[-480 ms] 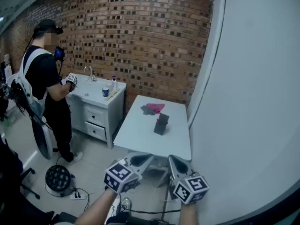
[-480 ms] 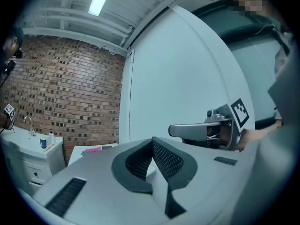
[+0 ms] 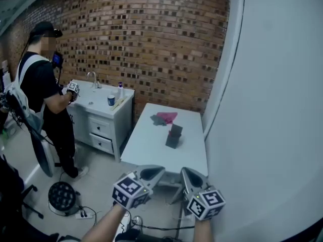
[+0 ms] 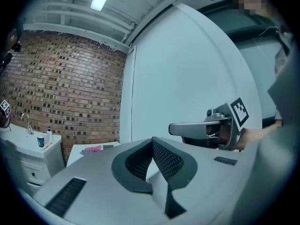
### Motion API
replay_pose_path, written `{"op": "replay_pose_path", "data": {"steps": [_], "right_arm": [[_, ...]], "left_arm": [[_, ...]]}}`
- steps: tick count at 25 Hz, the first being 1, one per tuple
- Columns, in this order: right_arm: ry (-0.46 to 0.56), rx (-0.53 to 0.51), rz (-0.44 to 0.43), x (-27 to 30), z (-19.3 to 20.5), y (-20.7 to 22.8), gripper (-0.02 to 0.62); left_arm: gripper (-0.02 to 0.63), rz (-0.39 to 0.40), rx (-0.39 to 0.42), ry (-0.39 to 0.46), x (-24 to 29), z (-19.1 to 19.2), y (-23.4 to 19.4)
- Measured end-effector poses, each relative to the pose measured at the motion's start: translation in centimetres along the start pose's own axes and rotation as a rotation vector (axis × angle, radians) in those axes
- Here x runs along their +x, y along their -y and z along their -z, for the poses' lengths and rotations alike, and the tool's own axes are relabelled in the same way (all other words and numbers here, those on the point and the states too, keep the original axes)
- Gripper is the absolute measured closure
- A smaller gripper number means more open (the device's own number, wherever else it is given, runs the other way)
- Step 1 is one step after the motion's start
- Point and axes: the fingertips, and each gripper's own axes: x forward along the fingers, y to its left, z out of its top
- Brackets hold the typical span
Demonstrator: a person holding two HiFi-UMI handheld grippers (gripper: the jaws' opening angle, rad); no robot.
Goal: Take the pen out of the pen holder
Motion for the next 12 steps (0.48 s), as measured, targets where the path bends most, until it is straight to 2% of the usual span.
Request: {"op": "replay_pose_path", "data": {"steps": [12], "right_arm": [[-0.030,0.014,0.024,6.4,1.2,4.2,0.588]], "left_arm": [[0.600,0.017,-0.015,-0.020,4.9,1.2,-6.1]]}}
